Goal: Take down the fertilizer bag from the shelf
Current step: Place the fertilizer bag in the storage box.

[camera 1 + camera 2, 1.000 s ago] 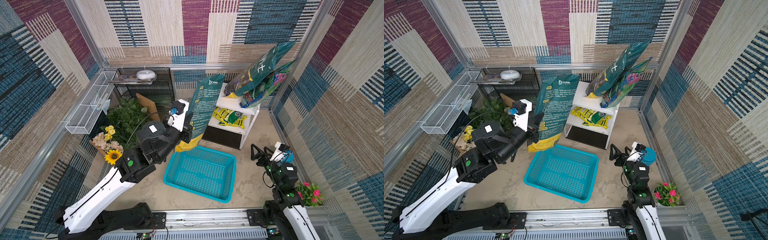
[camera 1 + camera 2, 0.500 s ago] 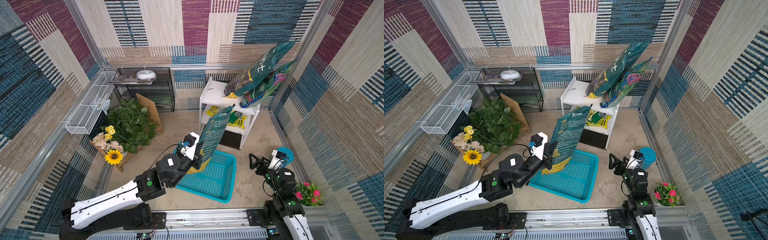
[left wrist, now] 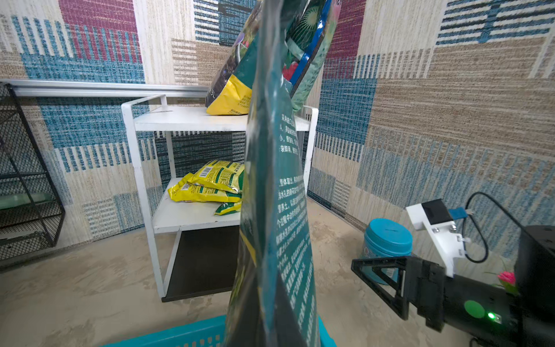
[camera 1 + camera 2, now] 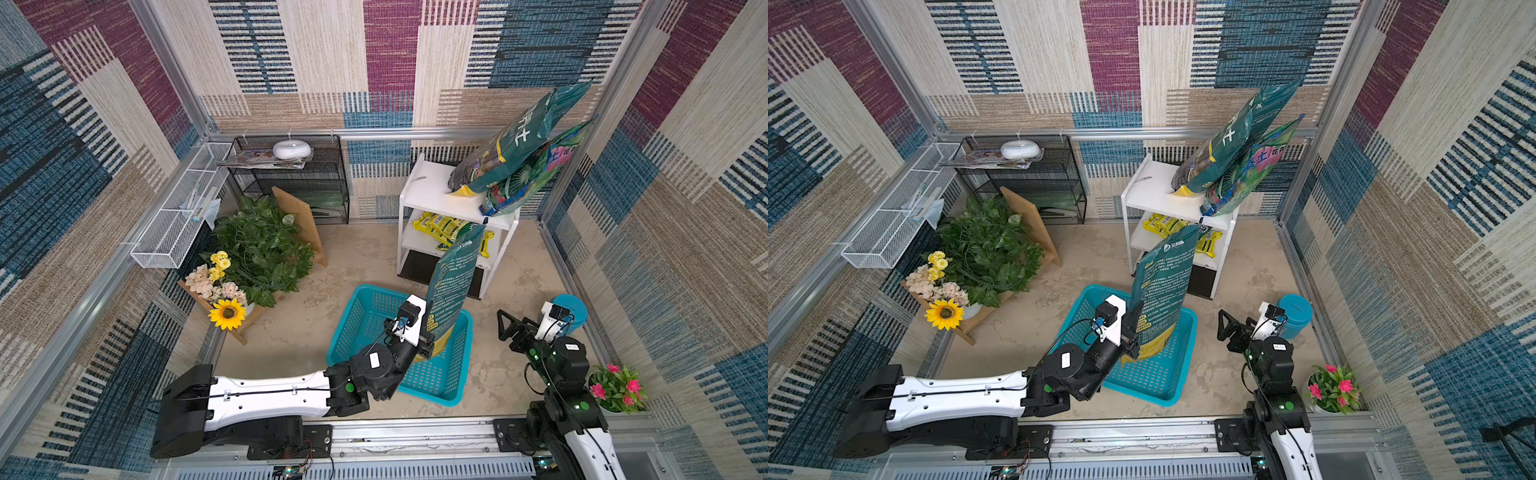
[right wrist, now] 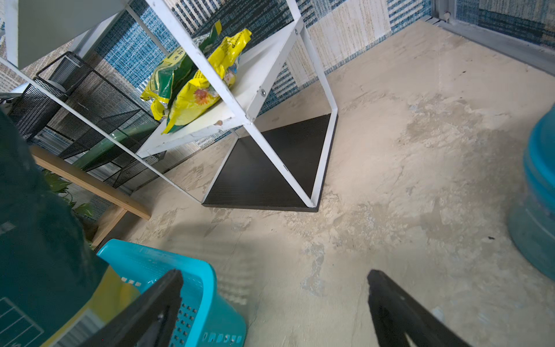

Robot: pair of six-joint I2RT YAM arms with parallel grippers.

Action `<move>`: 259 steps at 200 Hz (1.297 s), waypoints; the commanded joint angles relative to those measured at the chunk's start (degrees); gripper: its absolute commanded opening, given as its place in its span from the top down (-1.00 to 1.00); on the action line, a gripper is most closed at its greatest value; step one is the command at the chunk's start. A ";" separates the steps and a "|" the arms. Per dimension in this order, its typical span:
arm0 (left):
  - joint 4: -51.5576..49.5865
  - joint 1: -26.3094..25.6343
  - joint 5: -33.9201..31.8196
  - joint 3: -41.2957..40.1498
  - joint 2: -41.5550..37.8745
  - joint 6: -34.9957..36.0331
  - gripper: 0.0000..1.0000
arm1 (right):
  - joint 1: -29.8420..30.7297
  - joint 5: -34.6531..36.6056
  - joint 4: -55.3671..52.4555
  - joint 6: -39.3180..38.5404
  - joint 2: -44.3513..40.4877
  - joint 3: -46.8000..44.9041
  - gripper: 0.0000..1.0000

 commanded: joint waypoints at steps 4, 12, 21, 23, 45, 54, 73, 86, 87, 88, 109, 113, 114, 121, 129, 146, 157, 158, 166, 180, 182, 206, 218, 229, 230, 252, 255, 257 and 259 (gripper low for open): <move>20.48 0.00 -0.70 -0.68 2.40 0.93 1.00 | 0.08 0.10 0.87 0.00 -0.11 -0.13 -0.98; 21.80 0.00 -1.35 -0.78 3.47 1.00 1.00 | 0.10 0.06 0.87 -0.08 -0.10 -0.04 -0.98; 23.00 -0.02 -1.71 -0.87 4.62 1.23 1.00 | 0.09 0.14 0.83 -0.11 -0.11 -0.09 -0.99; 23.34 0.00 -1.73 -0.87 4.94 1.41 1.00 | 0.10 0.14 0.79 -0.10 -0.07 -0.05 -0.98; 27.18 0.00 -0.98 -1.84 8.06 1.45 1.00 | 0.09 0.16 0.80 -0.21 -0.03 -0.13 -0.99; 28.71 0.00 -0.60 -2.66 9.21 0.18 1.00 | 0.08 0.14 0.78 -0.15 -0.05 0.01 -0.99; 31.46 -0.16 -0.10 -4.05 11.88 -2.59 1.00 | 0.10 0.05 0.87 -0.10 0.02 -0.13 -0.98; 32.88 -0.58 -0.79 -4.54 13.77 -4.12 1.00 | 0.16 -0.04 0.87 -0.06 -0.06 -0.13 -0.98; 32.98 -0.60 -0.82 -4.55 13.92 -4.21 1.00 | 0.12 -0.04 0.87 -0.06 -0.06 -0.13 -0.98; 33.12 -0.65 -0.84 -4.55 14.08 -4.30 1.00 | 0.10 -0.04 0.87 -0.06 -0.06 -0.13 -0.99; 36.33 -1.85 -1.20 -4.65 17.47 -4.08 1.00 | 0.12 -0.26 0.96 -0.11 -0.03 -0.22 -0.99; 37.04 -2.07 -1.20 -4.57 18.19 -3.88 1.00 | 0.15 -0.28 0.96 -0.11 -0.06 -0.22 -0.99; 37.17 -2.13 -1.20 -4.56 18.28 -3.82 1.00 | 0.16 -0.29 0.96 -0.13 -0.01 -0.22 -0.98; 37.24 -2.51 -1.56 -4.25 19.05 -3.91 1.00 | 0.14 -0.38 0.96 -0.06 -0.10 -0.16 -0.98; 37.31 -3.01 -2.06 -4.05 19.87 -4.66 1.00 | 0.10 -0.39 1.00 -0.09 -0.07 -0.22 -0.99; 37.35 -3.80 -2.60 -4.04 21.80 -7.19 1.00 | 0.08 -0.46 1.00 -0.06 -0.06 -0.22 -0.99; 37.31 -4.66 -3.81 -3.80 23.16 -8.02 1.00 | 0.14 -0.67 1.18 -0.15 -0.06 -0.29 -0.98; 37.31 -4.70 -3.96 -3.78 23.23 -8.10 1.00 | 0.11 -0.66 1.20 -0.10 -0.06 -0.30 -0.98; 37.31 -5.31 -5.07 -3.56 24.01 -8.86 1.00 | 0.09 -0.66 1.22 0.00 -0.08 -0.35 -0.98; 37.35 -6.16 -6.49 -3.28 25.23 -10.57 1.00 | 0.20 -0.73 1.22 -0.02 -0.06 -0.39 -0.99; 37.32 -6.28 -6.94 -3.19 25.41 -10.83 1.00 | 0.18 -0.74 1.22 0.02 -0.06 -0.39 -0.99; 37.35 -7.83 -10.79 -2.54 26.96 -12.62 1.00 | 0.11 -0.83 1.22 -0.07 -0.10 -0.34 -0.99; 37.31 -8.57 -11.90 -2.62 27.42 -13.35 1.00 | 0.21 -0.92 1.22 -0.03 -0.06 -0.39 -0.98; 37.34 -9.25 -12.54 -2.99 27.60 -14.46 1.00 | 0.13 -0.92 1.22 -0.08 -0.06 -0.39 -0.98; 37.32 -9.28 -12.54 -3.03 27.65 -14.57 1.00 | 0.10 -0.92 1.22 -0.07 -0.10 -0.39 -0.98; 37.31 -10.66 -11.97 -3.85 28.26 -16.54 1.00 | 0.11 -1.08 1.31 -0.07 -0.12 -0.39 -0.99; 37.23 -10.78 -11.75 -3.86 28.38 -16.66 1.00 | 0.10 -1.09 1.31 -0.06 -0.13 -0.39 -0.99; 37.31 -10.91 -11.64 -3.92 28.46 -16.73 1.00 | 0.13 -1.09 1.31 -0.06 -0.12 -0.39 -0.99; 37.24 -11.03 -11.55 -3.94 28.52 -16.77 1.00 | 0.09 -1.21 1.31 -0.08 -0.12 -0.39 -0.99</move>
